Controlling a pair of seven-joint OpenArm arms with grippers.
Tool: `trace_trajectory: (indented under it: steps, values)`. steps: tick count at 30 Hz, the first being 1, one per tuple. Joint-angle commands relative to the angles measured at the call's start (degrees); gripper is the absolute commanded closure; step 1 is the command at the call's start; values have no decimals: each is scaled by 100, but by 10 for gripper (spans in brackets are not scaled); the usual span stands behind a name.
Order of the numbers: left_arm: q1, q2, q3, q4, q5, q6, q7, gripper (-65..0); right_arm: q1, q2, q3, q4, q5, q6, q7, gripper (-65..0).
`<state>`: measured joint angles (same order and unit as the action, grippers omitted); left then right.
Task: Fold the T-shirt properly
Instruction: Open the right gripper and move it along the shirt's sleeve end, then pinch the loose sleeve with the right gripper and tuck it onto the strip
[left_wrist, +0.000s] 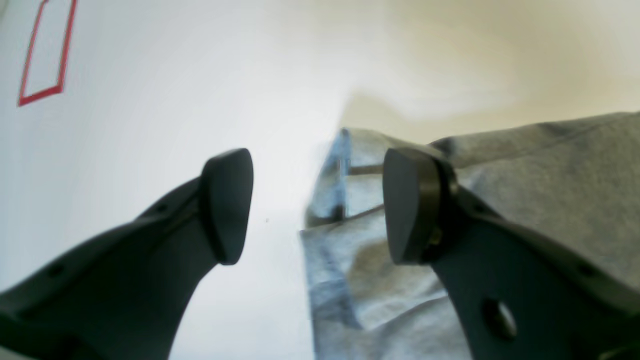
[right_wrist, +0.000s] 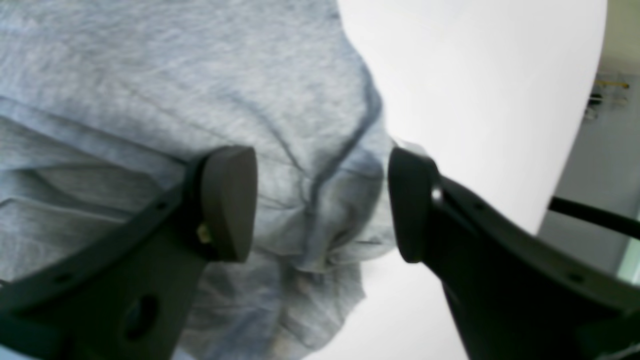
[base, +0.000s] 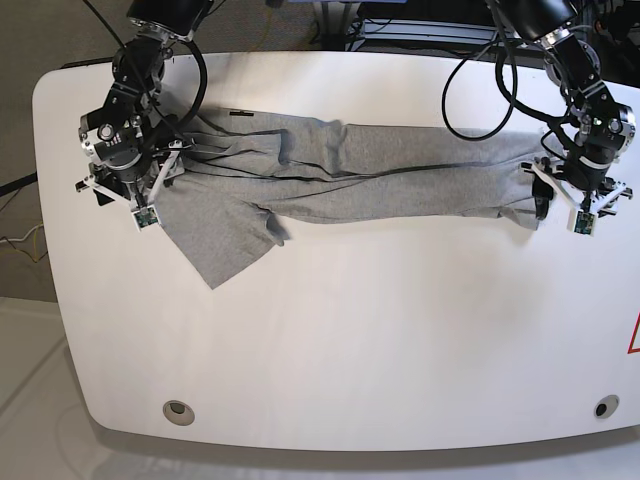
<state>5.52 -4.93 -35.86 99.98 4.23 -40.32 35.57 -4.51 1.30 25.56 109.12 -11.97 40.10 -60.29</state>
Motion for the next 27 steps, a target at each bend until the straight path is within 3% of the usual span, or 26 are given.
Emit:
trace_trajectory:
  steps: [1, 13, 21, 27]
  values:
    - [-73, -92, -23, 125, -76, 32, -115, -388, 113, 50, -2, 213, 49, -10, 64, -387]
    - [-64, -101, -32, 125, -76, 32, -115, -388, 939, -47, -37, 55, 76, -10, 64, -388]
    - [85, -109, -41, 169, -76, 32, -115, -388, 1713, -126, -2, -1053, 67, -10, 108, -388]
    - [288, -268, -41, 195, -76, 32, -115, -389, 1941, -134, 6, -1747, 67, -10, 601, -388]
